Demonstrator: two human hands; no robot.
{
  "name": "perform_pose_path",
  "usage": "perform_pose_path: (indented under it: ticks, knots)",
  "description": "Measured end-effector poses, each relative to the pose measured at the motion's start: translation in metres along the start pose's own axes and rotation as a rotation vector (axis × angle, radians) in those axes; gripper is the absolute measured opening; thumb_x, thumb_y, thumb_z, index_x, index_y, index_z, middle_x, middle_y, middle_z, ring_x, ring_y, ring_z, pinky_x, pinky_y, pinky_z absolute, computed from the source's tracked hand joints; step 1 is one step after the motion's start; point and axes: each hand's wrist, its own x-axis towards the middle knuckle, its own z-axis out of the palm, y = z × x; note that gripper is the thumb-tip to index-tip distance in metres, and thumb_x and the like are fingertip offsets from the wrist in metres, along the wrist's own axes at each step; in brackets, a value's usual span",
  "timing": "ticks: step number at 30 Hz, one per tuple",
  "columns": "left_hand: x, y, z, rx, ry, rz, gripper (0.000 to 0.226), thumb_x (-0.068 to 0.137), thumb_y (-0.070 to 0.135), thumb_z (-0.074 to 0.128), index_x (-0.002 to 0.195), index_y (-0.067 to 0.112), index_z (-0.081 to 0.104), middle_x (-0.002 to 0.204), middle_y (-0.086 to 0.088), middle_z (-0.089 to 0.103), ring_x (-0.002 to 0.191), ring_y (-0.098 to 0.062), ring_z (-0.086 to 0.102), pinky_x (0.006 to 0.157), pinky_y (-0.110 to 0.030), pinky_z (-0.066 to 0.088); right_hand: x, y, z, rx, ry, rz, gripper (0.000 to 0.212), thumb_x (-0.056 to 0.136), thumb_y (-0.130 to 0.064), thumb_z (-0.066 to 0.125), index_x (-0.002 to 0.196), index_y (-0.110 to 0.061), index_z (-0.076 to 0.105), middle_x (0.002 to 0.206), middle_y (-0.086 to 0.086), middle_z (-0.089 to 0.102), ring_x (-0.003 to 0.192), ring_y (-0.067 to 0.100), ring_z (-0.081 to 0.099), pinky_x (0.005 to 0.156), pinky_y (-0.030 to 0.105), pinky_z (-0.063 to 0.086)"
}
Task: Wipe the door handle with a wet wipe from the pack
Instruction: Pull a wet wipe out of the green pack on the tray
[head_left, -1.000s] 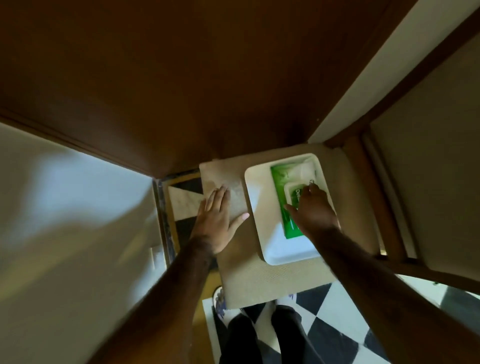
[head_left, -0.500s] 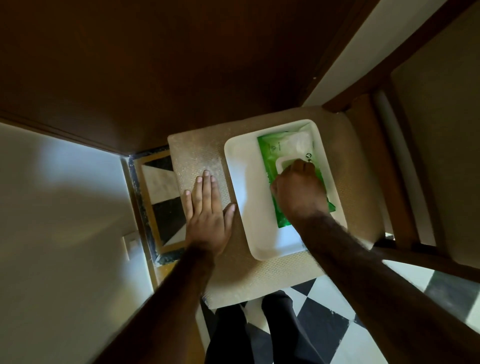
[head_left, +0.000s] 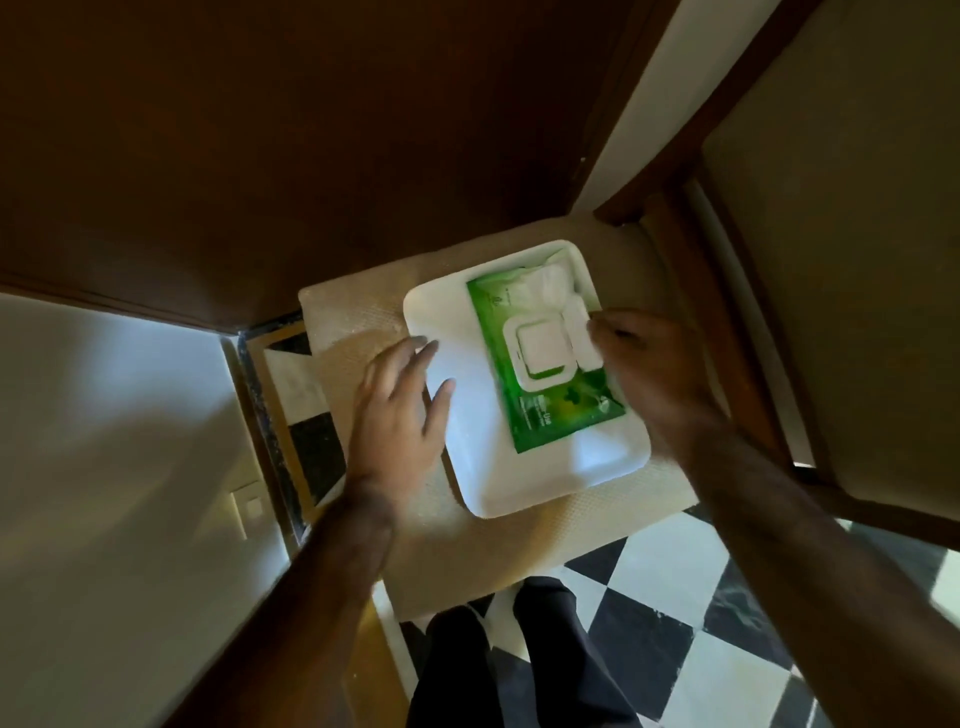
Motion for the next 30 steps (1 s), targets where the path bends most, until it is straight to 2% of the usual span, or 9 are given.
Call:
perform_pose_path:
  ticks: [4, 8, 10, 16, 19, 22, 26, 28, 30]
  knots:
    - [0.035, 0.044, 0.027, 0.047, -0.047, 0.193, 0.037, 0.098, 0.032, 0.063, 0.122, 0.008, 0.076, 0.119, -0.01, 0.077, 0.111, -0.032, 0.069, 0.091, -0.047, 0.059, 0.007, 0.012, -0.006, 0.221, 0.048, 0.148, 0.027, 0.104, -0.025, 0.066, 0.078, -0.032, 0.074, 0.085, 0.001, 0.079, 0.09, 0.027, 0.077, 0.093, 0.056, 0.063]
    - [0.063, 0.066, 0.045, 0.26, -0.193, 0.22, 0.046, 0.095, 0.043, 0.055, 0.123, 0.013, 0.076, 0.117, -0.009, 0.078, 0.11, -0.035, 0.069, 0.082, -0.047, 0.06, 0.013, 0.02, -0.007, 0.239, 0.031, 0.143, 0.028, 0.103, -0.027, 0.066, 0.077, -0.033, 0.074, 0.084, -0.007, 0.078, 0.091, 0.024, 0.078, 0.094, 0.054, 0.063]
    - [0.068, 0.069, 0.05, 0.404, -0.243, 0.242, 0.041, 0.093, 0.042, 0.065, 0.122, 0.015, 0.076, 0.114, -0.008, 0.077, 0.108, -0.035, 0.069, 0.078, -0.045, 0.055, 0.013, 0.021, -0.008, 0.222, 0.026, 0.125, 0.027, 0.103, -0.029, 0.065, 0.078, -0.034, 0.074, 0.087, -0.005, 0.079, 0.095, 0.026, 0.078, 0.094, 0.055, 0.063]
    - [0.066, 0.077, 0.057, 0.43, -0.207, 0.232, 0.023, 0.084, 0.029, 0.08, 0.1, 0.012, 0.079, 0.107, -0.009, 0.071, 0.101, -0.037, 0.067, 0.075, -0.043, 0.05, 0.011, 0.026, -0.008, 0.172, 0.028, 0.084, 0.022, 0.102, -0.038, 0.062, 0.105, -0.026, 0.08, 0.1, 0.001, 0.081, 0.1, 0.023, 0.077, 0.095, 0.053, 0.062]
    - [0.072, 0.087, 0.057, 0.289, -0.27, 0.02, 0.024, 0.09, 0.028, 0.076, 0.11, 0.014, 0.076, 0.12, -0.01, 0.065, 0.116, -0.035, 0.059, 0.087, -0.045, 0.048, 0.008, 0.026, -0.006, 0.161, 0.008, 0.062, 0.029, 0.099, -0.044, 0.059, 0.097, -0.023, 0.079, 0.097, 0.005, 0.082, 0.096, 0.027, 0.077, 0.091, 0.056, 0.062]
    - [0.08, 0.086, 0.055, 0.064, -0.286, -0.14, 0.016, 0.088, 0.026, 0.079, 0.101, 0.018, 0.075, 0.119, -0.004, 0.066, 0.117, -0.028, 0.058, 0.094, -0.038, 0.046, 0.009, 0.029, -0.004, 0.118, 0.037, 0.008, 0.034, 0.101, -0.04, 0.061, 0.102, -0.012, 0.08, 0.091, 0.007, 0.081, 0.089, 0.026, 0.077, 0.086, 0.05, 0.064]
    - [0.075, 0.074, 0.04, -0.46, -0.095, -0.492, 0.017, 0.084, 0.017, 0.084, 0.089, 0.017, 0.068, 0.095, -0.003, 0.074, 0.094, -0.021, 0.07, 0.084, -0.021, 0.054, 0.003, 0.027, 0.004, 0.01, -0.027, -0.217, 0.023, 0.104, -0.022, 0.065, 0.116, -0.009, 0.08, 0.099, 0.0, 0.078, 0.091, 0.018, 0.075, 0.085, 0.039, 0.063]
    - [0.068, 0.065, 0.03, -0.745, 0.006, -0.688, 0.024, 0.083, 0.013, 0.085, 0.085, 0.02, 0.062, 0.09, -0.005, 0.073, 0.092, -0.025, 0.072, 0.077, -0.028, 0.062, -0.004, 0.026, 0.013, -0.16, -0.03, -0.403, 0.026, 0.103, -0.02, 0.064, 0.12, -0.005, 0.078, 0.109, 0.007, 0.077, 0.095, 0.023, 0.075, 0.086, 0.041, 0.063]
    - [0.061, 0.061, 0.02, -0.908, 0.064, -0.765, 0.028, 0.086, 0.003, 0.081, 0.088, 0.02, 0.059, 0.088, -0.004, 0.072, 0.087, -0.023, 0.072, 0.065, -0.023, 0.062, -0.008, 0.028, 0.024, -0.428, -0.025, -0.584, 0.031, 0.101, -0.021, 0.061, 0.121, -0.003, 0.076, 0.118, 0.013, 0.075, 0.1, 0.03, 0.073, 0.085, 0.041, 0.063]
